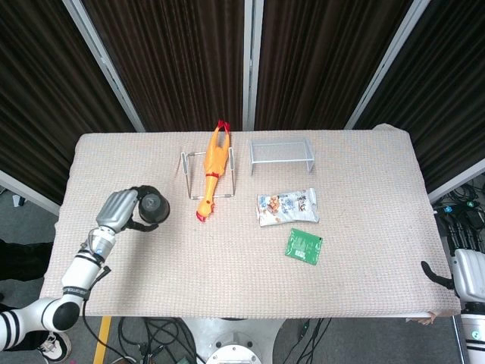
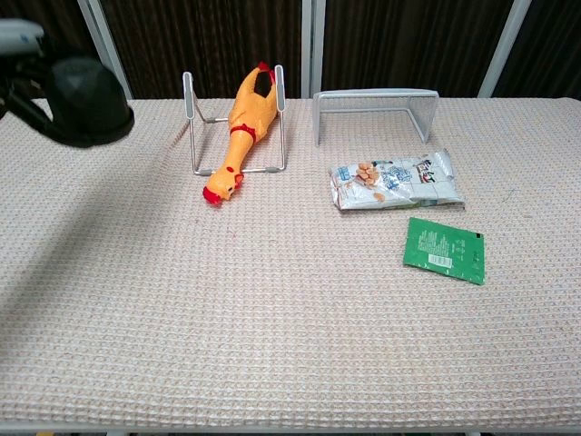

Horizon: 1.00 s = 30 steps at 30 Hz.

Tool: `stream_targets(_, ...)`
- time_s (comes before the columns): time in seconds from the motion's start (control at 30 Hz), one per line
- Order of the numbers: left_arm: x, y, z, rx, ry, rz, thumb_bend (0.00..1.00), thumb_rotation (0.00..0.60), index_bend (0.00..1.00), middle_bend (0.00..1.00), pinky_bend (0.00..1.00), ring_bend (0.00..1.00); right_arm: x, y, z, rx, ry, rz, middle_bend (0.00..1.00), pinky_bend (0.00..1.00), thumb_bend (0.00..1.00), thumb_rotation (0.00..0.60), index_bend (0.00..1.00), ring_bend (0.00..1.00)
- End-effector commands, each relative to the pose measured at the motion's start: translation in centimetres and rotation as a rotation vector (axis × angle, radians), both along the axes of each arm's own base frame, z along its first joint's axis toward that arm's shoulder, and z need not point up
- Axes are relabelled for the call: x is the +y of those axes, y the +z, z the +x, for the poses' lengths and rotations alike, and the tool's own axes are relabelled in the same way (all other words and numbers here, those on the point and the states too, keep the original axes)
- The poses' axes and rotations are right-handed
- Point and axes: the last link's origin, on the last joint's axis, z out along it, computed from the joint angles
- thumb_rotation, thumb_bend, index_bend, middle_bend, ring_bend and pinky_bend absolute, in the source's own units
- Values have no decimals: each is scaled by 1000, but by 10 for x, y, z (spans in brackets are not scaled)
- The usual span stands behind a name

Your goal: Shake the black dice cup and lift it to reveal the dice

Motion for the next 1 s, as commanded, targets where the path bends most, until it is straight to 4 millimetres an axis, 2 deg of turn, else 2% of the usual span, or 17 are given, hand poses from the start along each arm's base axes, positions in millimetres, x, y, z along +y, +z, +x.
stream_targets(0.03, 8, 12, 24, -36, -114, 113, 263, 600, 396, 491, 334, 290, 0, -1, -1, 0, -3, 4, 0, 0, 164, 600, 0, 0)
stream_targets(0.17, 4, 71, 89, -47, -379, 374, 264, 600, 396, 488, 334, 290, 0, -3, -3, 6, -14, 26, 0, 0, 163, 600, 0, 0)
stream_targets(0.27, -3, 89, 108, -106, -420, 464, 265, 600, 396, 487, 333, 290, 0, -2, -1, 5, -8, 22, 0, 0, 164, 600, 0, 0)
stream_targets(0.33, -3, 84, 101, -116, -380, 449, 265, 600, 396, 487, 333, 290, 0, -1, -1, 6, -6, 18, 0, 0, 164, 600, 0, 0)
stream_targets(0.4, -1, 65, 79, -79, -302, 364, 265, 600, 396, 487, 333, 290, 1, 0, -2, 4, -10, 15, 0, 0, 164, 600, 0, 0)
stream_targets(0.53, -2, 11, 18, 4, -101, 111, 265, 600, 396, 487, 333, 290, 0, -2, -4, 2, -17, 19, 0, 0, 163, 600, 0, 0)
stream_targets(0.63, -10, -21, -17, 43, 12, -87, 265, 600, 396, 487, 333, 290, 0, -5, -4, 2, -16, 33, 0, 0, 164, 600, 0, 0)
stream_targets(0.77, -6, -22, -21, 61, -3, -79, 265, 600, 398, 487, 331, 289, 0, -5, -4, 3, -14, 31, 0, 0, 164, 600, 0, 0)
stream_targets(1.0, 12, 3, -11, -3, -42, 129, 264, 600, 400, 487, 339, 289, 0, 0, -5, 4, -18, 11, 0, 0, 163, 600, 0, 0)
